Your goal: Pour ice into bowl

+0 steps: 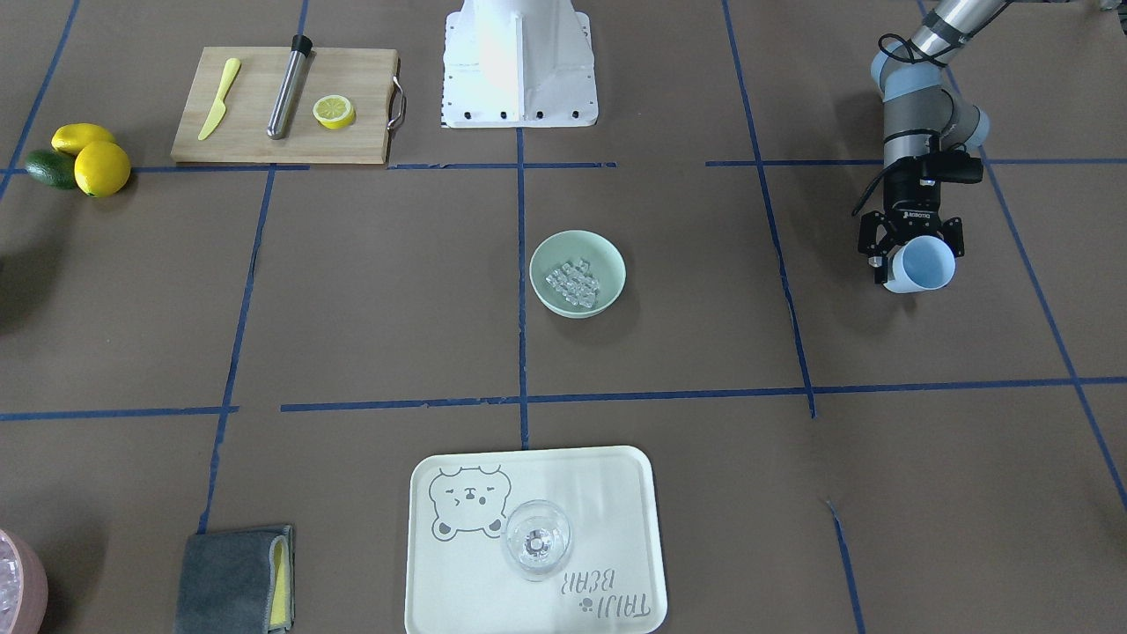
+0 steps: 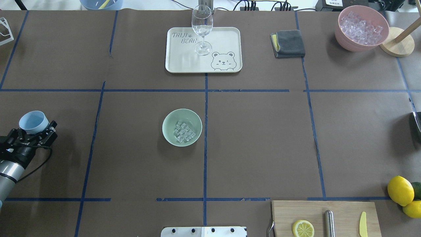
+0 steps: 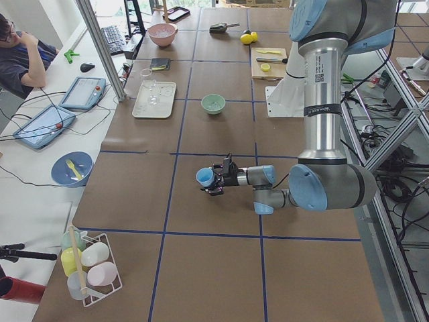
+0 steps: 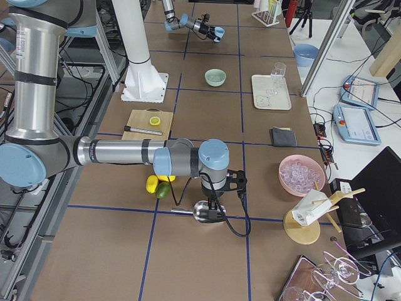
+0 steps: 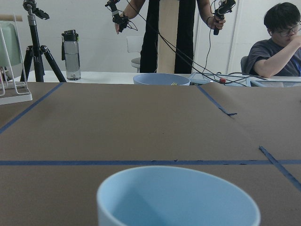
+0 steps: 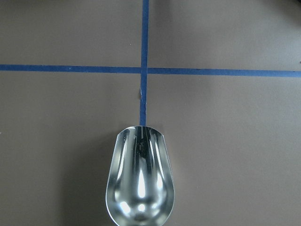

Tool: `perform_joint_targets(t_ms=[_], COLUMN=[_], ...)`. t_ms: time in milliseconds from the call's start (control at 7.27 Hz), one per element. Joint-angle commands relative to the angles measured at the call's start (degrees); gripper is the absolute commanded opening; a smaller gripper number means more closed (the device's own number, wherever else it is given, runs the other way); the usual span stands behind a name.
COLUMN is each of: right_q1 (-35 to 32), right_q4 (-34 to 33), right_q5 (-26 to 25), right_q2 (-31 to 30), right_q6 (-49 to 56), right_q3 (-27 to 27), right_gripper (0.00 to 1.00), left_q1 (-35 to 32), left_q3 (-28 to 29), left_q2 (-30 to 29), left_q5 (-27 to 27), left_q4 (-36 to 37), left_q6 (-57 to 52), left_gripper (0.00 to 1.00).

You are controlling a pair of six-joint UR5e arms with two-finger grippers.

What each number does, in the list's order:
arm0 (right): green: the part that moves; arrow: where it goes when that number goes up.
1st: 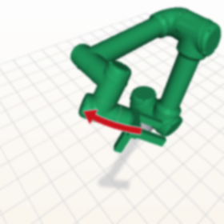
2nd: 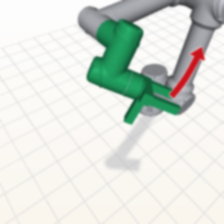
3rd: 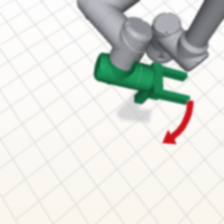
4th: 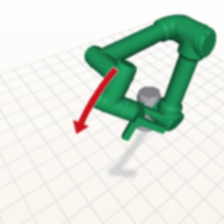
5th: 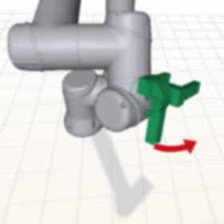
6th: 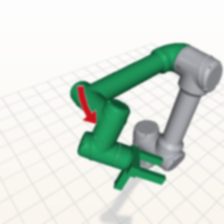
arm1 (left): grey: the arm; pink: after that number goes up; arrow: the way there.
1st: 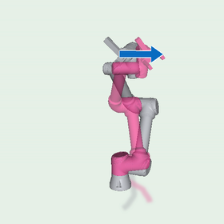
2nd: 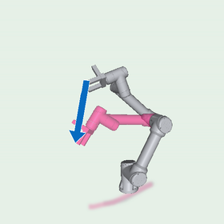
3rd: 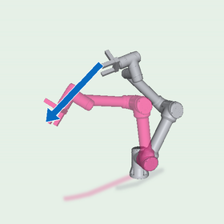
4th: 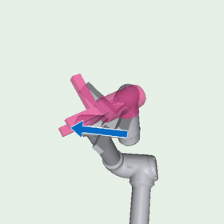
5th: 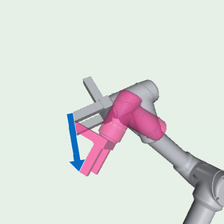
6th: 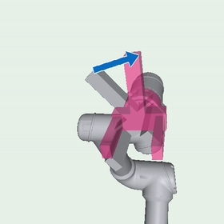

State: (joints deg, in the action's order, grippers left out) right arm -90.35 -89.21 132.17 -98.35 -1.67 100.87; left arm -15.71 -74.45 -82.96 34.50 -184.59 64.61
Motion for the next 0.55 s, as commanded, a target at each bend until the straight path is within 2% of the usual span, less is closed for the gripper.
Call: perform_joint_targets(t_ms=[0, 412], right_q1=[0.0, 0.0], right_q4=[0.0, 0.0], right_q5=[0.0, 0.0], right_q2=[0.0, 0.0], right_q6=[0.0, -0.1], right_q3=[0.0, 0.0], right_gripper=[1.00, 1.00], left_q1=[0.0, -0.1], left_q3=[-0.2, -0.3], left_q2=[0.3, 1.3], left_q5=[0.0, -0.1], left_q4=[-1.3, -2.5], left_q6=[-0.1, -0.1], left_gripper=[1.00, 1.00])
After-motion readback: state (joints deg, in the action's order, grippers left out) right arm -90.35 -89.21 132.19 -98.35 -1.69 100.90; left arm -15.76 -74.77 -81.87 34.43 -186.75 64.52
